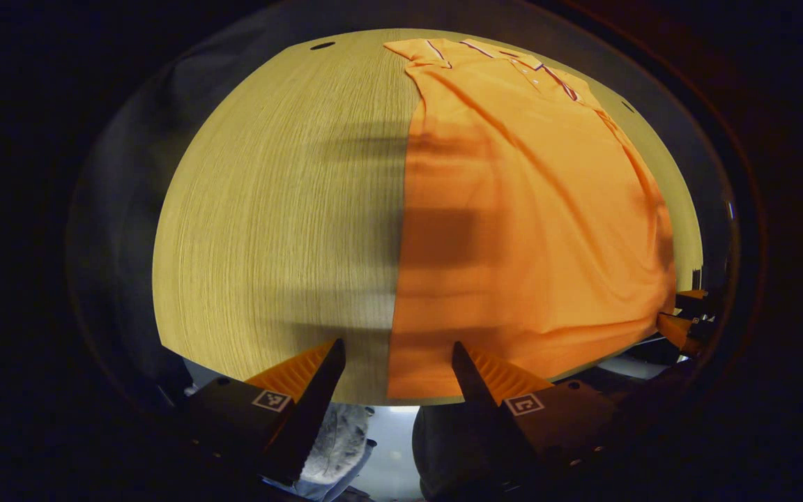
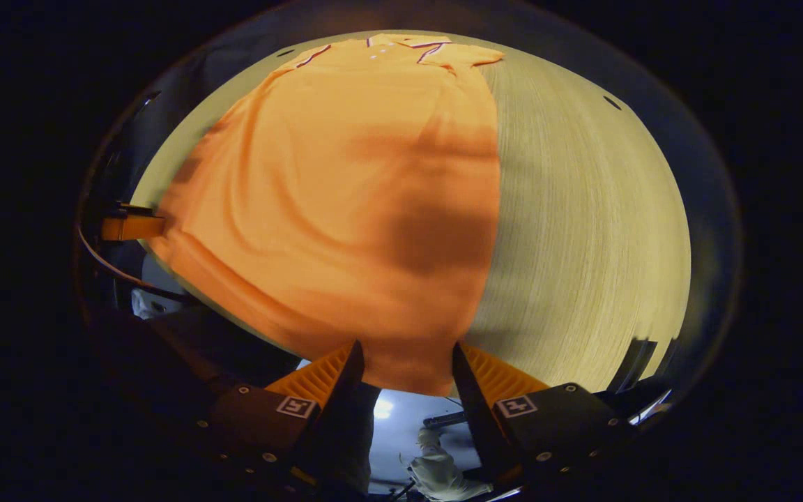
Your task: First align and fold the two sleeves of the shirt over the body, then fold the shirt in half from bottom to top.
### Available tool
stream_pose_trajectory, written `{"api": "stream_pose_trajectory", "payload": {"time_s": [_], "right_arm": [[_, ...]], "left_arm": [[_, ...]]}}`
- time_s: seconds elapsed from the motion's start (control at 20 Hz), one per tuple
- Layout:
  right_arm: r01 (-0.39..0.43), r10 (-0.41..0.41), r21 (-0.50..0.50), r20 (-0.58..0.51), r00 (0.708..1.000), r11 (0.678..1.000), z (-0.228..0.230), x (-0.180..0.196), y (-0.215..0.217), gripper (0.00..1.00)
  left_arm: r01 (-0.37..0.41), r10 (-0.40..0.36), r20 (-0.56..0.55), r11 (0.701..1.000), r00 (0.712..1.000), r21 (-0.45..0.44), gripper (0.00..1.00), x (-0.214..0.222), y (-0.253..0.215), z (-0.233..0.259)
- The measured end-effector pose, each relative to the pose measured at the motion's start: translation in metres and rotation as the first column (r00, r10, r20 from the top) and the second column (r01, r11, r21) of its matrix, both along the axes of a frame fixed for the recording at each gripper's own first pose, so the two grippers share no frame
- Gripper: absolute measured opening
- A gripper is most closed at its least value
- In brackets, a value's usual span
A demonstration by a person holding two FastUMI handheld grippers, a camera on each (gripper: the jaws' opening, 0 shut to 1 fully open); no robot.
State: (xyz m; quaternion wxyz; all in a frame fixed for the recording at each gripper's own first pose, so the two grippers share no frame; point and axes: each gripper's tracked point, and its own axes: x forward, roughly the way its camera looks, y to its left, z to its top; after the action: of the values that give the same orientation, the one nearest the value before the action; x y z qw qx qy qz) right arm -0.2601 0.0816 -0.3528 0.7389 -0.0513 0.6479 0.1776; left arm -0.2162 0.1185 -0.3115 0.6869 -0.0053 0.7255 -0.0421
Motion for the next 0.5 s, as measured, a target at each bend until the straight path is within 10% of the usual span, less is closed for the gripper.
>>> {"api": "stream_pose_trajectory", "payload": {"time_s": [0.1,0.2,0.25,0.3,0.5], "right_arm": [[0.078,-0.077,0.009,-0.023,0.997,0.997,0.0,0.001,-0.001,0.55],[0.211,-0.206,0.06,-0.088,0.975,0.976,-0.001,0.003,-0.002,0.22],[0.272,-0.258,0.103,-0.128,0.957,0.957,0.0,0.003,0.002,0.2],[0.321,-0.298,0.144,-0.159,0.941,0.936,0.0,0.006,0.006,0.12],[0.513,-0.469,0.231,-0.222,0.855,0.827,-0.003,0.014,0.014,0.04]], "left_arm": [[0.037,-0.037,0.001,0.999,0.999,-0.011,0.88,0.0,-0.006,-0.004],[0.088,-0.088,0.003,0.996,0.996,-0.033,0.6,-0.002,-0.018,-0.004],[0.082,-0.082,0.012,0.996,0.997,-0.023,0.24,0.0,-0.021,-0.004],[0.113,-0.113,0.004,0.993,0.994,-0.03,0.1,-0.002,-0.026,-0.003],[0.099,-0.098,0.013,0.985,0.995,-0.14,0.02,0.001,-0.045,0.001]]}}
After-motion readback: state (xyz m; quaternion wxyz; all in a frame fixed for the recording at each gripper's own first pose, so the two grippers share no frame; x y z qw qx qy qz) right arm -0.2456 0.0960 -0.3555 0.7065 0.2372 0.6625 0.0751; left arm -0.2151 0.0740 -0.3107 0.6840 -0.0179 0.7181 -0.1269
